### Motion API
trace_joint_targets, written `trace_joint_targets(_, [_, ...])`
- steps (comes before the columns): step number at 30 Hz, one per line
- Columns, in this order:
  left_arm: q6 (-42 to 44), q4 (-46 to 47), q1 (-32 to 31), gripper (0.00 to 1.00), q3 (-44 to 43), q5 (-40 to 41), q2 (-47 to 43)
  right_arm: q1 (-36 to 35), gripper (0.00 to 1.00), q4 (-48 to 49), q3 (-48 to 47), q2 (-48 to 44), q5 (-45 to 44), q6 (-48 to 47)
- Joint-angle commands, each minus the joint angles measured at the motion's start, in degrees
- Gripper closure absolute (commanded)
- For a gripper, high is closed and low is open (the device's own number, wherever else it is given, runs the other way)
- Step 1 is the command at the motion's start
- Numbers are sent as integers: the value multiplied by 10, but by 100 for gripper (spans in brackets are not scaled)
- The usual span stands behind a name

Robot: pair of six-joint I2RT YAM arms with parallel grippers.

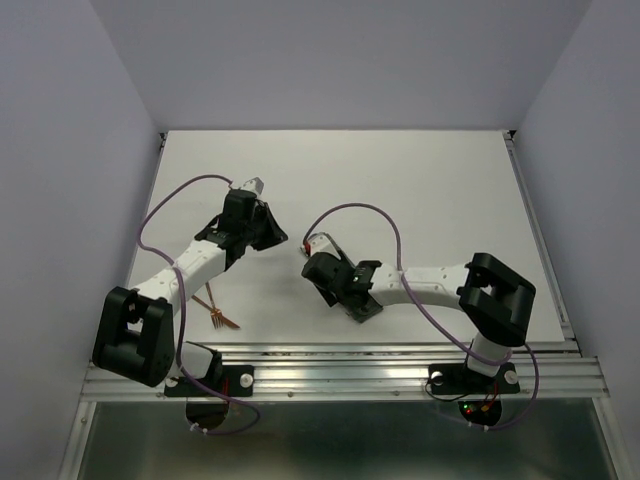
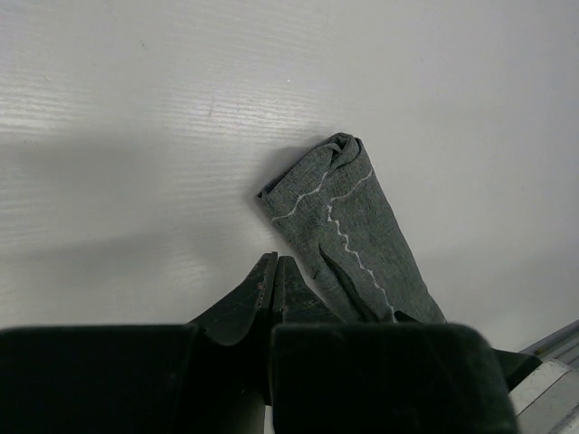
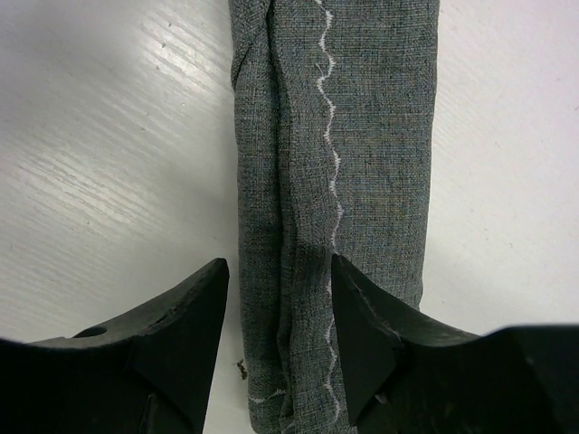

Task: Fold the napkin into a case and place the utensils inside
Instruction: Pick up the smaller rectangle-folded napkin from the center of the board, then turn over the smaller rectangle-folded napkin at the center of the board.

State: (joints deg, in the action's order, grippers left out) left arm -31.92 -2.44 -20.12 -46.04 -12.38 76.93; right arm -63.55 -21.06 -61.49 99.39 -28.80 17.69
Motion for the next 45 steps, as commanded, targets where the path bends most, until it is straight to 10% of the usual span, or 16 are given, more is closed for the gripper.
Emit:
trace_joint_targets(1, [7,16,3,95,10,-8,-22,-10,45,5,-27,13,-19,-8])
trace_joint_targets(13, [8,16,3,95,15,-11,-28,-11,55,38,0,51,-13,9])
trace_joint_targets(23, [12,6,18,96,13,-22,-49,-11,99,58,-16,41,-13,15])
trace_joint_targets(45, [23,-67,126,95,-6,-55,-172,-11,99,167,-81,-1,257,63])
